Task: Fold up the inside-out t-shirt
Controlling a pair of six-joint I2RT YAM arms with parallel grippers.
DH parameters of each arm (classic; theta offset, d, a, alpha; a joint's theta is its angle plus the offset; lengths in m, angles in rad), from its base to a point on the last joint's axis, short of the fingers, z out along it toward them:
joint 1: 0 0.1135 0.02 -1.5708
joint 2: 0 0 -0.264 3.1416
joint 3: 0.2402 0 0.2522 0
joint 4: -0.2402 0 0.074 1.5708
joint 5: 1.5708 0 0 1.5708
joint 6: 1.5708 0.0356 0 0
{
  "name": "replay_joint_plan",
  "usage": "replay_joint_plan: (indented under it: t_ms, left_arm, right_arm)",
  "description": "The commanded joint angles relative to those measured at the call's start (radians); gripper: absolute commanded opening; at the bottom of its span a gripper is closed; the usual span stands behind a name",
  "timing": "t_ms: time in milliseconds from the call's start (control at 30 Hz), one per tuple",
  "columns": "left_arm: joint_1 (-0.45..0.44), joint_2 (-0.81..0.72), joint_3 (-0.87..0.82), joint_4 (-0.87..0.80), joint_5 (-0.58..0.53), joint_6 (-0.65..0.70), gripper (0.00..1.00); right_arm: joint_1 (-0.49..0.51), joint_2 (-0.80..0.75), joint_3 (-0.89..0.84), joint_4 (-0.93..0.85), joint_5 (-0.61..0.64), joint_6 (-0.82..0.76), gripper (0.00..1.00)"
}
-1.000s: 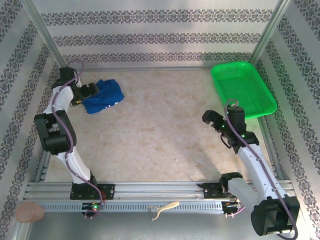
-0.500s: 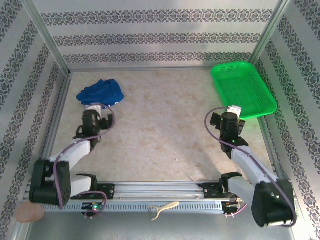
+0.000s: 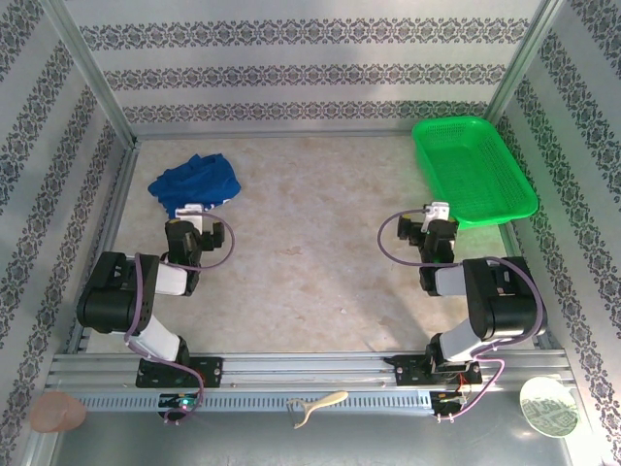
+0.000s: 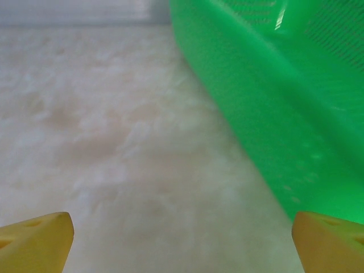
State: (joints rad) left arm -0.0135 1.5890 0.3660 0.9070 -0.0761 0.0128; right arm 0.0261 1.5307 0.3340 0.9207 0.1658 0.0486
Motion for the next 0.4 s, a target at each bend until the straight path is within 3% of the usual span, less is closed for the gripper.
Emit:
replay_joint_plan:
  t_ms: [0, 67, 167, 200, 367]
  left_arm:
    - [0.016, 0.014, 0.011, 0.077, 0.049, -0.023, 0.99]
    - [0.016, 0.004, 0.021, 0.039, 0.048, -0.030, 0.99]
    - [0.016, 0.005, 0.022, 0.040, 0.046, -0.027, 0.99]
    - [0.015, 0.011, 0.018, 0.059, 0.047, -0.026, 0.99]
    - [0.014, 0.007, 0.022, 0.045, 0.045, -0.025, 0.99]
  right_arm:
    - [0.028, 0.019, 0.018, 0.105, 0.083, 0.006, 0.98]
    - [0.064, -0.017, -0.018, 0.091, 0.092, -0.034, 0.98]
    - [-0.014, 0.010, 0.049, 0.020, -0.139, -0.009, 0.98]
    - [-0.026, -0.001, 0.060, -0.018, -0.162, -0.007, 0.98]
    - [-0.022, -0.001, 0.048, 0.011, -0.154, -0.010, 0.98]
